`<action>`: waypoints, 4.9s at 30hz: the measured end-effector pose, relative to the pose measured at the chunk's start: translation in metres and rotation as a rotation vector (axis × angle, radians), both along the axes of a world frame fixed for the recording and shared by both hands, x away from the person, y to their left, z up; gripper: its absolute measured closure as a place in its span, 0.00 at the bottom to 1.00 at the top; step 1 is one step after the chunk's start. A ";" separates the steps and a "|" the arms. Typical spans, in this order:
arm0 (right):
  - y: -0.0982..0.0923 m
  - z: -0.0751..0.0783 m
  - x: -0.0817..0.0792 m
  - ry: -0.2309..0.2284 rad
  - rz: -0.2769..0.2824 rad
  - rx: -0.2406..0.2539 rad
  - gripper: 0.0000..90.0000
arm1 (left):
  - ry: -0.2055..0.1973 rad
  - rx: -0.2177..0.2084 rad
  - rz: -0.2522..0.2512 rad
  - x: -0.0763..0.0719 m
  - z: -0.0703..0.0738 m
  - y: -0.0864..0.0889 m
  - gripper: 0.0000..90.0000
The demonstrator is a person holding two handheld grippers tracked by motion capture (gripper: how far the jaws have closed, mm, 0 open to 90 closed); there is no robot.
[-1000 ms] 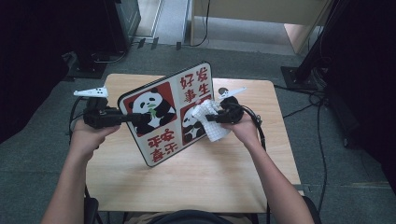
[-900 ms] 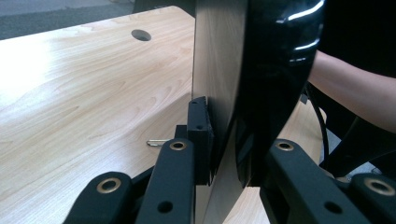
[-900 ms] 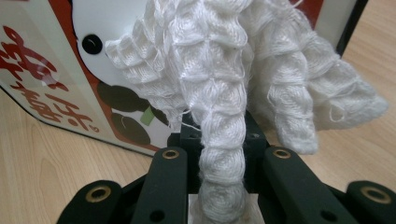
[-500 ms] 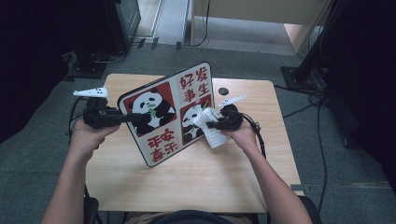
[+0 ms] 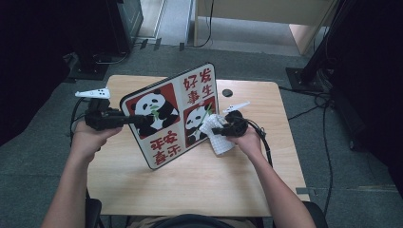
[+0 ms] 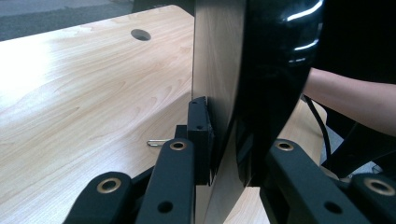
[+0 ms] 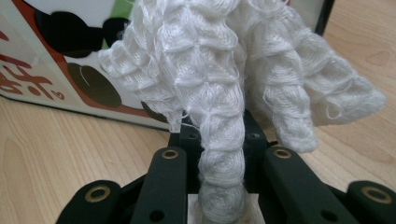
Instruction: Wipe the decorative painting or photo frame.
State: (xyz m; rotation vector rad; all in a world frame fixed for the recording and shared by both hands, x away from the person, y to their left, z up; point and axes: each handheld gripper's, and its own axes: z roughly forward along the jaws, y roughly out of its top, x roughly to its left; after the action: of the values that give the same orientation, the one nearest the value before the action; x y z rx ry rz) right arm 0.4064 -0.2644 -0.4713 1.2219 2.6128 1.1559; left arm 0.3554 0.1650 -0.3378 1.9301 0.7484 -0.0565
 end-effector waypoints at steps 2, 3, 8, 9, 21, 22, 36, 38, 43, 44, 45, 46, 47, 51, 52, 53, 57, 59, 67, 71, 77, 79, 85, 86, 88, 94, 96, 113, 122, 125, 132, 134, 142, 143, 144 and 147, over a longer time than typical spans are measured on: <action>-0.001 -0.002 0.000 0.007 -0.006 -0.006 0.86 | 0.001 -0.003 -0.001 0.001 0.000 0.000 0.88; -0.002 -0.003 0.000 0.009 -0.011 -0.007 0.86 | 0.001 -0.004 -0.001 0.001 0.000 0.000 0.88; -0.002 -0.011 0.000 0.023 -0.014 -0.012 0.86 | -0.001 -0.002 -0.001 0.000 0.000 -0.001 0.88; -0.002 -0.011 0.001 0.025 -0.013 -0.011 0.86 | -0.002 -0.002 -0.001 0.000 0.000 -0.001 0.88; -0.004 0.011 -0.004 0.015 -0.016 -0.001 0.87 | -0.001 -0.003 0.007 0.000 -0.001 0.000 0.88; -0.004 0.014 -0.005 0.007 -0.013 -0.002 0.87 | -0.002 -0.002 0.008 0.000 -0.001 0.000 0.88; -0.006 0.061 -0.014 -0.058 0.003 0.032 0.87 | -0.001 -0.005 0.008 -0.001 -0.001 0.000 0.88; -0.005 0.068 -0.015 -0.072 0.006 0.034 0.87 | -0.001 -0.005 0.008 -0.001 -0.001 0.000 0.88; -0.003 0.088 -0.017 -0.098 0.019 0.045 0.87 | 0.008 -0.015 0.009 -0.001 -0.002 0.000 0.87; -0.003 0.090 -0.017 -0.102 0.021 0.044 0.87 | 0.007 -0.015 0.009 -0.001 -0.002 0.000 0.87; -0.003 0.094 -0.017 -0.110 0.018 0.044 0.87 | 0.006 -0.014 0.010 -0.001 -0.002 0.000 0.87; -0.003 0.097 -0.017 -0.116 0.019 0.050 0.87 | 0.006 -0.012 0.010 -0.001 -0.002 0.000 0.88; -0.002 0.100 -0.016 -0.122 0.023 0.054 0.87 | 0.000 -0.007 0.007 -0.002 -0.001 0.000 0.88; 0.000 0.117 -0.013 -0.124 0.022 0.057 0.87 | 0.000 -0.010 0.010 -0.002 -0.002 0.000 0.88; 0.000 0.119 -0.011 -0.119 0.018 0.057 0.87 | 0.000 -0.011 0.010 -0.002 -0.002 0.000 0.88; 0.000 0.122 -0.010 -0.114 0.013 0.057 0.87 | 0.000 -0.011 0.011 -0.002 -0.002 0.000 0.88; 0.002 0.134 -0.006 -0.109 0.013 0.054 0.87 | 0.005 -0.010 0.017 -0.003 -0.002 -0.001 0.88; 0.004 0.140 -0.005 -0.120 0.025 0.049 0.87 | 0.008 -0.003 0.023 -0.003 -0.001 -0.001 0.88; 0.013 0.171 0.000 -0.149 0.047 0.028 0.87 | 0.009 -0.001 0.032 -0.003 -0.001 -0.001 0.88; 0.016 0.187 0.001 -0.171 0.051 0.019 0.87 | 0.001 0.000 0.033 -0.004 -0.001 -0.002 0.88; 0.021 0.208 0.006 -0.186 0.055 0.020 0.87 | 0.000 -0.001 0.033 -0.004 -0.001 -0.002 0.88; 0.022 0.212 0.008 -0.186 0.057 0.020 0.87 | -0.002 0.000 0.032 -0.004 -0.001 -0.002 0.88; 0.034 0.228 0.011 -0.197 0.075 0.024 0.87 | -0.012 -0.004 0.027 -0.004 -0.002 -0.001 0.89; 0.040 0.233 0.011 -0.206 0.090 0.019 0.87 | -0.014 -0.005 0.025 -0.004 -0.002 -0.001 0.89; 0.045 0.237 0.013 -0.209 0.094 0.016 0.87 | -0.017 -0.005 0.023 -0.004 -0.002 -0.001 0.89; 0.057 0.253 0.022 -0.230 0.092 0.011 0.87 | -0.013 -0.002 0.021 -0.004 -0.002 -0.001 0.89; 0.062 0.258 0.025 -0.233 0.097 0.015 0.87 | -0.013 -0.003 0.020 -0.004 -0.002 -0.001 0.89; 0.074 0.239 0.039 -0.167 0.109 -0.005 0.87 | -0.012 -0.010 0.008 -0.002 -0.003 0.000 0.88; 0.071 0.226 0.038 -0.149 0.118 0.006 0.87 | -0.007 -0.011 0.006 -0.001 -0.003 0.001 0.88; 0.070 0.221 0.037 -0.151 0.120 0.017 0.87 | -0.008 -0.012 0.004 -0.001 -0.003 0.001 0.88; 0.066 0.212 0.034 -0.162 0.128 0.025 0.86 | 0.000 -0.014 0.004 -0.001 -0.003 0.001 0.88; 0.065 0.209 0.034 -0.164 0.128 0.031 0.86 | 0.001 -0.015 0.004 -0.001 -0.003 0.001 0.88; 0.062 0.199 0.033 -0.153 0.129 0.053 0.86 | 0.005 -0.016 0.003 0.000 -0.003 0.001 0.88; 0.062 0.198 0.033 -0.154 0.128 0.055 0.86 | 0.005 -0.017 0.003 0.000 -0.003 0.001 0.88; 0.062 0.197 0.032 -0.154 0.130 0.055 0.86 | 0.004 -0.018 0.002 0.000 -0.003 0.001 0.88; 0.060 0.193 0.031 -0.153 0.134 0.064 0.86 | 0.003 -0.018 0.001 0.000 -0.003 0.001 0.88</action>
State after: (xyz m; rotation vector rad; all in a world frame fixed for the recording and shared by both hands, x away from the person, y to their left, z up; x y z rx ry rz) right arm 0.4374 -0.2044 -0.2788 0.9374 2.5956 1.3079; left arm 0.3551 0.1662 -0.3411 1.9129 0.7483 -0.0648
